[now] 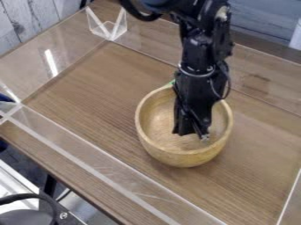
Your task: Put the green block in the brown bowl
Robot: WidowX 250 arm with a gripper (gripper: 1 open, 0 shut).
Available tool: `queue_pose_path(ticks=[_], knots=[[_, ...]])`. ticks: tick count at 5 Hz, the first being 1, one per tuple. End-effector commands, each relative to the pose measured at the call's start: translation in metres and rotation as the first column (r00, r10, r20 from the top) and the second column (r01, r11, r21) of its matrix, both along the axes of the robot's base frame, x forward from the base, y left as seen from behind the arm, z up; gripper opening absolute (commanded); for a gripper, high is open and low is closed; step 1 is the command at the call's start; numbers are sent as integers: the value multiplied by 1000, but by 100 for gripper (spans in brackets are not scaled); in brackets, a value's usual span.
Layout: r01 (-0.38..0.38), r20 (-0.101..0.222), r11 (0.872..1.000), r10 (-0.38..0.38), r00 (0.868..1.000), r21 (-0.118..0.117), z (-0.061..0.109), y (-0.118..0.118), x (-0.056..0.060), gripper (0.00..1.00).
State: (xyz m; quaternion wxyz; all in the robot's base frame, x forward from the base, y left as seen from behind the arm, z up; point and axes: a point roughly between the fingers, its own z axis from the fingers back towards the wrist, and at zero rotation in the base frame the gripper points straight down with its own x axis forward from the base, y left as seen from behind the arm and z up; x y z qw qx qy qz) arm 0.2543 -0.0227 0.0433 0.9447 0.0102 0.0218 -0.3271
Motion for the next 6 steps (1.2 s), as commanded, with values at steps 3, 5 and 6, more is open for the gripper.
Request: queue_pose_path(ticks=[3,5,6], knots=[[-26,49,999,25,999,33,12,2,14,0],[-41,41,997,39,998,62,2,-1,9,0],[-59,30,995,57,998,79,-4,-3,3,0]])
